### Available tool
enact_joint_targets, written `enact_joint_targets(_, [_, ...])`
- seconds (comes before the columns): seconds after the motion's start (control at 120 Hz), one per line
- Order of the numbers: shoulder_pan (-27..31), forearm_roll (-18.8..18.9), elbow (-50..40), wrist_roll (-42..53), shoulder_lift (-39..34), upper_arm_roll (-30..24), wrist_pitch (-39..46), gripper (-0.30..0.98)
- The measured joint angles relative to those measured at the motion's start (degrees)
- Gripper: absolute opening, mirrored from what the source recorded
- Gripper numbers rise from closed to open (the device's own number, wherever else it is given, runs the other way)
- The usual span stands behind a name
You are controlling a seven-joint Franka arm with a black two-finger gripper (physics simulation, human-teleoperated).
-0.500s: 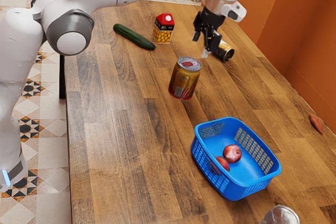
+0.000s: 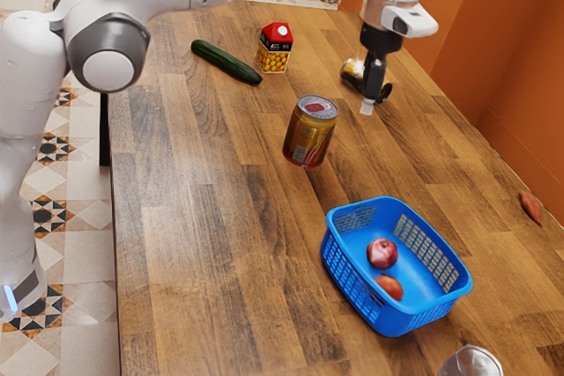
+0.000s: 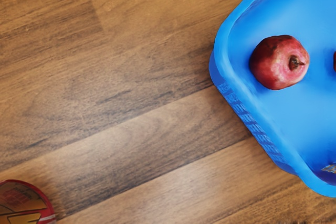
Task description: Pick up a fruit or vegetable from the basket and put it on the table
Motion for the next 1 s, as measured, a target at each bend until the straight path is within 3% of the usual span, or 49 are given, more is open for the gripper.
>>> enact_joint_targets(0.117, [-0.18,2.74,0.01,9.52,0.24,-7.88,1.02,0.68])
enact_joint_targets(0.5, [-1.03,9.48,0.02,28.83,7.38,-18.92,12.71,0.68])
enact_joint_targets(1.0, [-1.33,11.22,0.20,24.77,12.90,-20.08,18.19,0.68])
